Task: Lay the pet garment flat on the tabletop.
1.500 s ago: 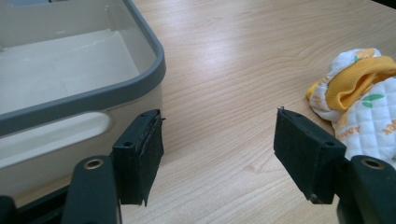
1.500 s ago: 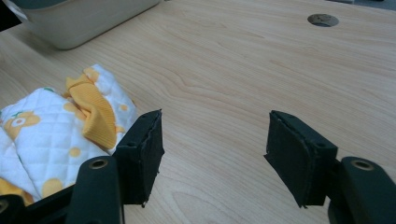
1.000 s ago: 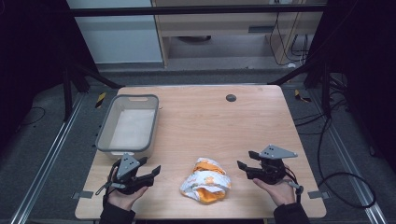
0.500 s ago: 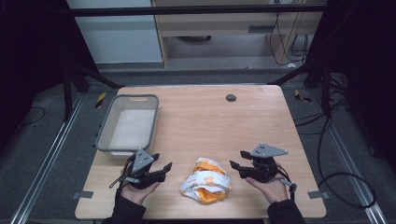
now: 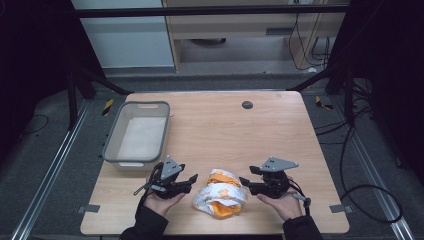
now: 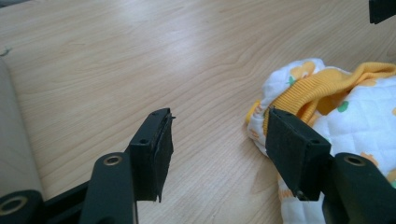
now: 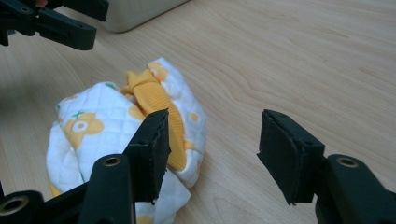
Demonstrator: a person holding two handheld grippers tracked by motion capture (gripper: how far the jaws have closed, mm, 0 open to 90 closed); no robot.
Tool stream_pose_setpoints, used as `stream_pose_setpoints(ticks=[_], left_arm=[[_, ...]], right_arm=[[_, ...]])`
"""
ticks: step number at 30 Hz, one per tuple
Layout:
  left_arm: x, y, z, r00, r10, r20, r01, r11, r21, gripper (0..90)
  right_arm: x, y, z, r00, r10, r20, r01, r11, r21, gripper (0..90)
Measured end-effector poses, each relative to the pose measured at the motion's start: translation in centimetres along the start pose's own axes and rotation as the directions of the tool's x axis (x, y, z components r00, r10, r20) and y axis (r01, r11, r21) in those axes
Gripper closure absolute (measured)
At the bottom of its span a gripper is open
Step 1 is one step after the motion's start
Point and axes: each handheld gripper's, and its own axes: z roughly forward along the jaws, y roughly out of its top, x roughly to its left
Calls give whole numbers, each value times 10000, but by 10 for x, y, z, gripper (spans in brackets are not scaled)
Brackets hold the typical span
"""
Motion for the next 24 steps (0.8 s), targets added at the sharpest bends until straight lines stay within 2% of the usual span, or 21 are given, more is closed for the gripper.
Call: stream_pose_setpoints(ticks=[9, 12, 18, 20, 24], left_arm=[[-9, -1, 12, 9991, 31, 430, -44, 9995, 311, 409], [-12, -2, 16, 9985, 81, 535, -105, 9989, 449, 409], [-16, -5, 23, 9969, 175, 765, -229, 9973, 704, 409], [-18, -6, 25, 9960, 189, 868, -251, 9972, 704, 414], [-21, -7, 30, 9946, 235, 1007, -322, 9958, 855, 430]], right_arm=[[6, -4, 7, 9990, -91, -428, 101, 9997, 234, 434], [9, -5, 9, 9985, -276, -470, 296, 9987, 418, 446], [9, -7, 12, 9980, -295, -560, 320, 9986, 430, 489], [8, -9, 13, 9980, -159, -614, 190, 9986, 494, 515], [8, -11, 16, 9973, -177, -710, 218, 9981, 574, 572]])
